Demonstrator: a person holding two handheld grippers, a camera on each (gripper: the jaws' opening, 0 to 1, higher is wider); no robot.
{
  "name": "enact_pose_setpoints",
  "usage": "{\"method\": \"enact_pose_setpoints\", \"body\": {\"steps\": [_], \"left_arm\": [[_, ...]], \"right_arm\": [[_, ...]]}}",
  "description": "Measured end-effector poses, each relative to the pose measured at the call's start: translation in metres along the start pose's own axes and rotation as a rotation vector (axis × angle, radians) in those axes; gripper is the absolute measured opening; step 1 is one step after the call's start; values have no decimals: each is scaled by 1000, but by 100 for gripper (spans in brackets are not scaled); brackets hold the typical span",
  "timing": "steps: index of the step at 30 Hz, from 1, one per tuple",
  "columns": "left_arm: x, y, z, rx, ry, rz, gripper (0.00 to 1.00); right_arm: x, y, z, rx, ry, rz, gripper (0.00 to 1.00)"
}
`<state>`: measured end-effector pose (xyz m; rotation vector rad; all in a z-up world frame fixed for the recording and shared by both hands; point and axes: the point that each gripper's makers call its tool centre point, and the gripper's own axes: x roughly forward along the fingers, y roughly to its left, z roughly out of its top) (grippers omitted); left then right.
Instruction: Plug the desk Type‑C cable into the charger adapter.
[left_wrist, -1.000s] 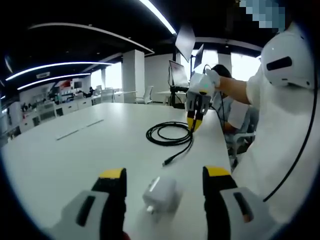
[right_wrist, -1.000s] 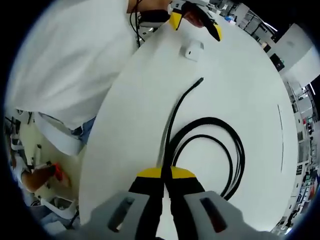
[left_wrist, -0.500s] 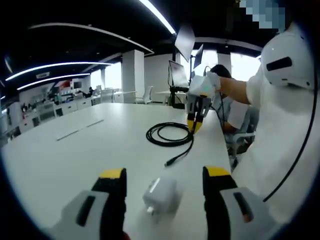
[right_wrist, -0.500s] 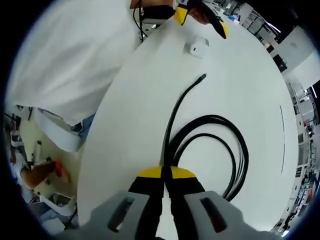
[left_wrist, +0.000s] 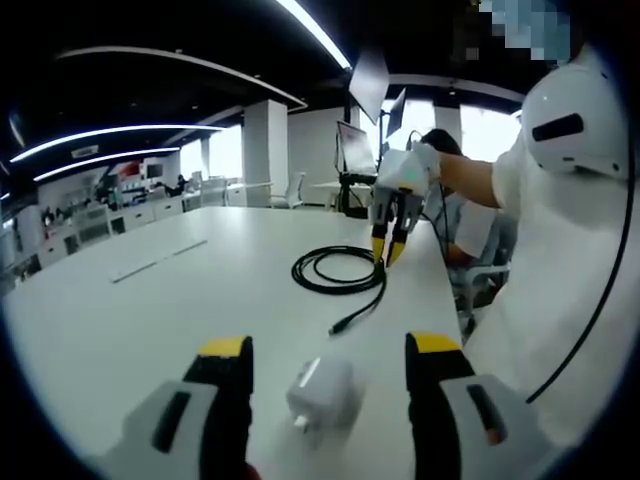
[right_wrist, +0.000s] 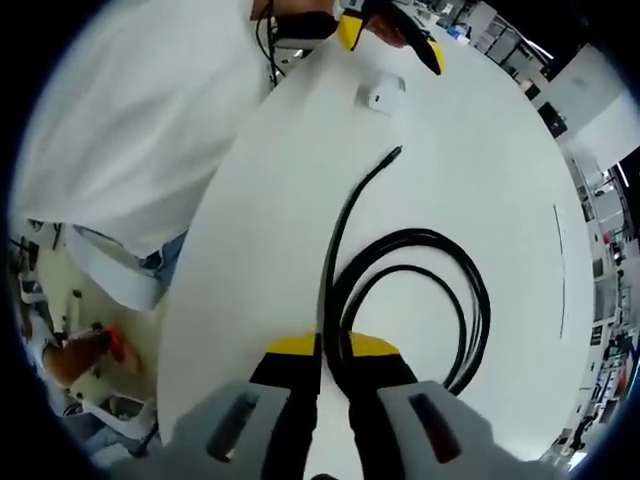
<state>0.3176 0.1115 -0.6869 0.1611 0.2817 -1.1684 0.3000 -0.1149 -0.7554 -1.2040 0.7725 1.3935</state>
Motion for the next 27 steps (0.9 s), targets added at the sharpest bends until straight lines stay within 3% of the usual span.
{"method": "enact_pose_setpoints", "body": {"steps": [5,8,27], "left_arm": [[0,0,1,2,-2,-1,61],[-1,0,1,0,-2,0,61],[-4,1,-2,-7,-4,8,61]], "right_arm": [[0,1,5,3,-9,3,11],[-2,-2,16,14,-58,-8,11],[0,-14,38,71,-202,-51,13]]}}
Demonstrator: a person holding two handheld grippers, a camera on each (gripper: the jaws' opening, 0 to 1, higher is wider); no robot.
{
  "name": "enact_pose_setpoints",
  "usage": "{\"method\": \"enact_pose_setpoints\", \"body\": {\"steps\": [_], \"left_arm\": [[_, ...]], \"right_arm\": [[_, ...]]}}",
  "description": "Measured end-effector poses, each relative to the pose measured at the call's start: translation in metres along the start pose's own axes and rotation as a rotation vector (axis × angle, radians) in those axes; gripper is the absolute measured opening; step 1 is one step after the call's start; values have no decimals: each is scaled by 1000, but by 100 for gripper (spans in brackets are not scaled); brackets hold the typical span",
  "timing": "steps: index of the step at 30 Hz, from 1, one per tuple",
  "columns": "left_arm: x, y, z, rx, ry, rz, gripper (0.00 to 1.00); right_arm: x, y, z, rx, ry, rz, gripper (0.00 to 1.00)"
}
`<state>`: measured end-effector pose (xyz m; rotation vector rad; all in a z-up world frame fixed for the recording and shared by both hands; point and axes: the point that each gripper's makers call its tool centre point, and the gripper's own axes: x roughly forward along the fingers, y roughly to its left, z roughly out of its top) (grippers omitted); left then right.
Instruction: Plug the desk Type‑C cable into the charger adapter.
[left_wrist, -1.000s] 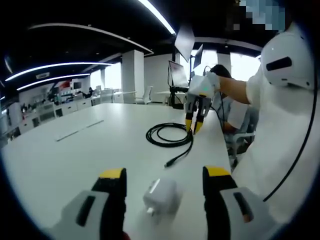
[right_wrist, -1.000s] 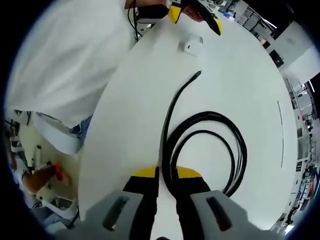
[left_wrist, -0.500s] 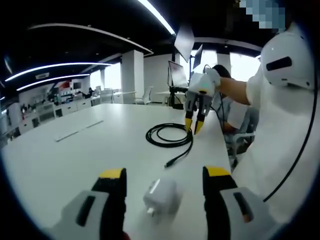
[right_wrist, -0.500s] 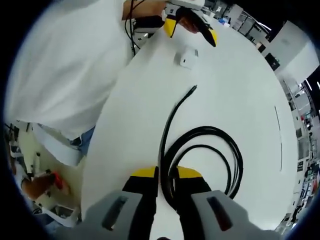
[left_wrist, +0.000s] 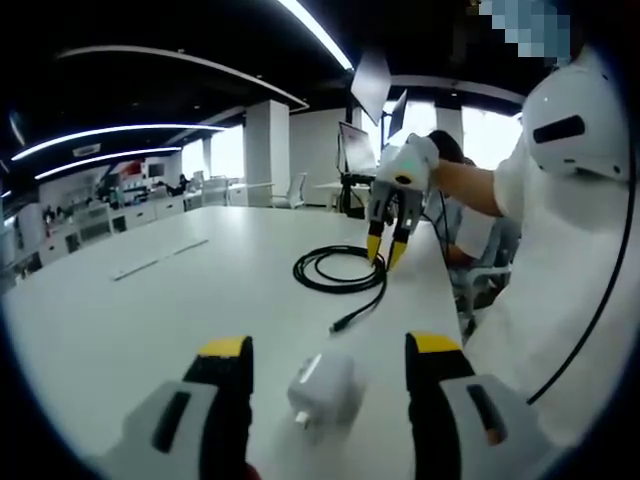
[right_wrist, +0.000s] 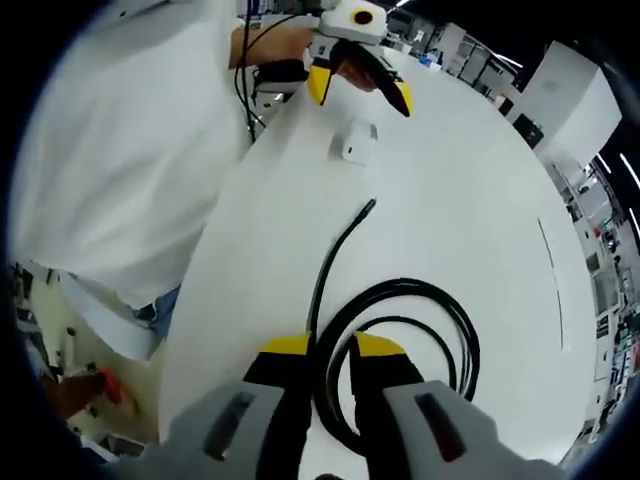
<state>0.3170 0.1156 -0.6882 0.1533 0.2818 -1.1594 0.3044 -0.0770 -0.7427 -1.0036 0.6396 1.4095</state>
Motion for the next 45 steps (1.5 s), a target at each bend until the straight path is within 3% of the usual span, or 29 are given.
{"method": "enact_pose_setpoints", "body": {"steps": [18,38,43,45], "left_arm": [[-1,0,-2,-7,-2,1,61],[-3,1,-1,-4,-3,4,61],[-3,2,0,-2,-5,4,61],[-3,1,0,-2,-4,4,61]], "right_arm": [[7,-3,26,32,-128,-42,13],[11,-4,38,48,-184,-65,13],[12,-5,49,74,-267,-79,12],[14,-3,48,77,-269,-78,12]]}}
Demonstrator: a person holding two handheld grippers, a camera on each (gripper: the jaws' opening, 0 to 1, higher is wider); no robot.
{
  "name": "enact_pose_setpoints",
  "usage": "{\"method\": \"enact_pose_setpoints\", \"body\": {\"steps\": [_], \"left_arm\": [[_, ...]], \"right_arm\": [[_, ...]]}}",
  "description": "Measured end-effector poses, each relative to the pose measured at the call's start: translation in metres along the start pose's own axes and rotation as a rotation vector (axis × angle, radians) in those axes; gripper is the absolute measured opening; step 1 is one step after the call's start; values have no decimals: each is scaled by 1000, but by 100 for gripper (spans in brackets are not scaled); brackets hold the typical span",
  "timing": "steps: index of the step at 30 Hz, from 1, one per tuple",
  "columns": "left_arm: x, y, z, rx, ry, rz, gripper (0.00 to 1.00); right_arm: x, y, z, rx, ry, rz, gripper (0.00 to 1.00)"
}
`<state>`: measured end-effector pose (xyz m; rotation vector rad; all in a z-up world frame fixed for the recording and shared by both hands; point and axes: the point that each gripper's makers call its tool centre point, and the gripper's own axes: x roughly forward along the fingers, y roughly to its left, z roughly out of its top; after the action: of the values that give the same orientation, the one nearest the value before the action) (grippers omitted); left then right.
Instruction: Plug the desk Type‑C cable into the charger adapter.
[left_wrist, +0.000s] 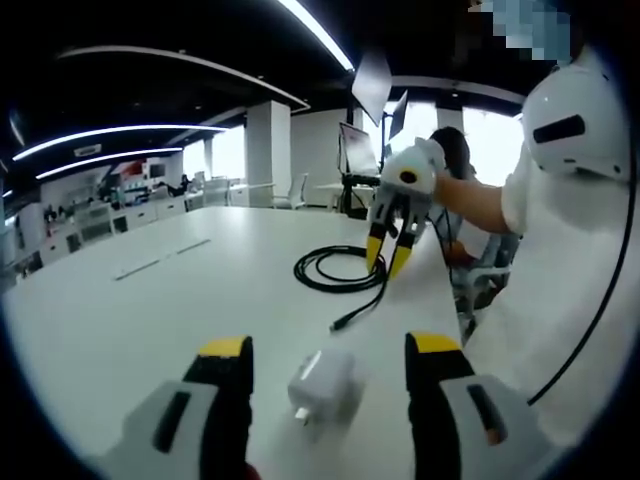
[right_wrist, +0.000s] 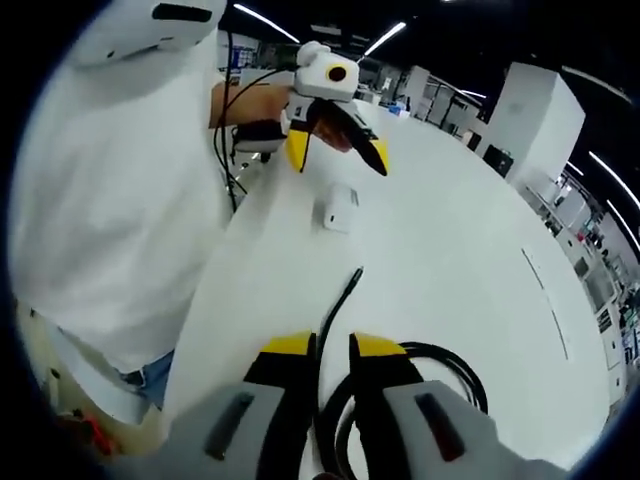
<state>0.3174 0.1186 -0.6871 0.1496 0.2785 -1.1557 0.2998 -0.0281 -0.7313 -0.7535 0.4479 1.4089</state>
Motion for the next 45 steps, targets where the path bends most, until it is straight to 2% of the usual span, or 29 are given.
{"method": "enact_pose_setpoints", "body": {"steps": [11,17,20,26,28,29,30,38,45], "left_arm": [[0,-1,0,3,4,-1,61],[0,-1,-1,0,5,0,61],[0,-1,-2,-2,5,-1,61],[0,-1,-4,-6,5,0,61],[1,-1,-4,-7,4,-1,61],[1,-2,-4,-8,4,-2,61],[1,-2,-5,-9,4,-2,61],[1,-1,-5,-11,4,-1,61],[1,-1,-6,-12,6,-1,61]], "right_arm": [[4,-2,4,16,-36,-29,12],[11,-1,17,52,-131,-49,12],[16,-1,14,56,-125,-50,12],[17,-2,17,82,-157,-69,11],[19,-1,18,93,-171,-76,10],[21,-6,23,108,-201,-105,10],[21,-6,26,110,-219,-105,10],[34,-4,25,123,-216,-112,9],[34,-8,23,128,-209,-140,7]]}}
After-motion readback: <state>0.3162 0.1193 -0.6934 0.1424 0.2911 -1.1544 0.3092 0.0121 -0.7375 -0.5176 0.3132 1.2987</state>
